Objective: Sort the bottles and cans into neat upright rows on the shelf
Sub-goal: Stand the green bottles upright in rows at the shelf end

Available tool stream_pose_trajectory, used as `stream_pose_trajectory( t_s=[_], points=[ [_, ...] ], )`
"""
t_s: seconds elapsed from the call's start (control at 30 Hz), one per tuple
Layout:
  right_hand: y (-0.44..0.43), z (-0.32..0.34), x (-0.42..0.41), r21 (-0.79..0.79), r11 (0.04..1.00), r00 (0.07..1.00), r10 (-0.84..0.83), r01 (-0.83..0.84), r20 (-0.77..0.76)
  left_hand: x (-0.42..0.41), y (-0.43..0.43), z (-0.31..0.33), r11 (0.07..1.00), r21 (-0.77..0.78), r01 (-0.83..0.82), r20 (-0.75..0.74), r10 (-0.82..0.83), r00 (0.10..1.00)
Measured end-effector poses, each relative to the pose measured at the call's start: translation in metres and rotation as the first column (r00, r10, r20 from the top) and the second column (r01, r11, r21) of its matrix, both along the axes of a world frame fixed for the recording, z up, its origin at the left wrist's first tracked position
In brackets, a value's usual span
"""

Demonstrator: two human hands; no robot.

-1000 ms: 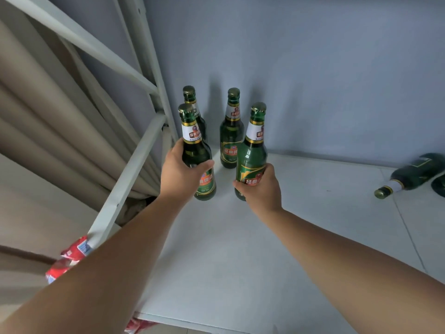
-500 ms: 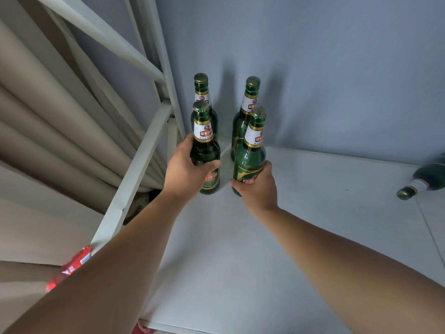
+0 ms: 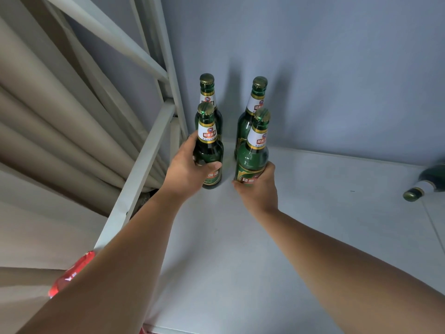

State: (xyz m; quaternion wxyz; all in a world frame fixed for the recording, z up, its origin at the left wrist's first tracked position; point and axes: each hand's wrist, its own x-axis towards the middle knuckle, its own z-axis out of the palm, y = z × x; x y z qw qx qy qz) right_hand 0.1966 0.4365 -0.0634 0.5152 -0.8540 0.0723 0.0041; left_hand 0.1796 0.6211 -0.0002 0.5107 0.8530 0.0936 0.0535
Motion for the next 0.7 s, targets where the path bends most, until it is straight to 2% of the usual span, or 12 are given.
stream_pose_trajectory(
  t_s=[0.3,0.5,0.7],
  points=[
    [0.001,0.001,0.001,0.007,0.998,0.998,0.059,-0.059,-0.019,-0.001,0.004,0.006,1.0,0.012,0.013,-0.038,-0.012,0.999],
    [-0.004,0.004,0.004,-0.035,0.994,0.994,0.102,-0.104,-0.045,0.0,0.004,0.006,0.999,0.034,0.013,-0.063,-0.011,0.998],
    [-0.015,0.008,-0.001,-0.081,0.98,0.981,0.176,-0.183,-0.082,-0.005,0.003,0.0,1.0,-0.009,-0.027,-0.103,0.025,0.994]
  ],
)
